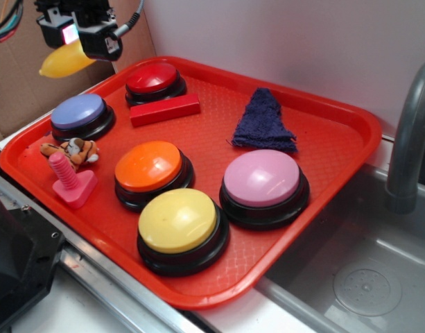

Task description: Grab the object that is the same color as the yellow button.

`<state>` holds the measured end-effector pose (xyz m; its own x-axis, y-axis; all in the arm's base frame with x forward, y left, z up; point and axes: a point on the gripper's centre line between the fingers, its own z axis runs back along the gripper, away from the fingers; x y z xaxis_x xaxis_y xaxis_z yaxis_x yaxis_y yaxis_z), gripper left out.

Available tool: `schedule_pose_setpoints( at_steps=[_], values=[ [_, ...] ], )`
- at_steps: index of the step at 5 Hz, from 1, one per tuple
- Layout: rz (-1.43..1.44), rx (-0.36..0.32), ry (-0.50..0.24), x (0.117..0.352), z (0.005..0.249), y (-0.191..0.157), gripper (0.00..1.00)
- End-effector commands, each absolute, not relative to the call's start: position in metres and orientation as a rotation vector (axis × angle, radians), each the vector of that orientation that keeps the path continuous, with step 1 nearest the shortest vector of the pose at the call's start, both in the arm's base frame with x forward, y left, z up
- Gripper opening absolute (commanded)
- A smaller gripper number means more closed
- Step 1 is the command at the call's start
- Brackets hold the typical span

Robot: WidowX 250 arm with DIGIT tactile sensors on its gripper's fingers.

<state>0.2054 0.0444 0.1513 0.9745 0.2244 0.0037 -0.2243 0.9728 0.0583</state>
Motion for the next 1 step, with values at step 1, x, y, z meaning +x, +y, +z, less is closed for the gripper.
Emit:
schedule_pose_setpoints(
  at_steps=[1],
  values=[
    [0.226,0.082,-0.038,0.2085,0.1668,0.0496,0.0]
  ],
)
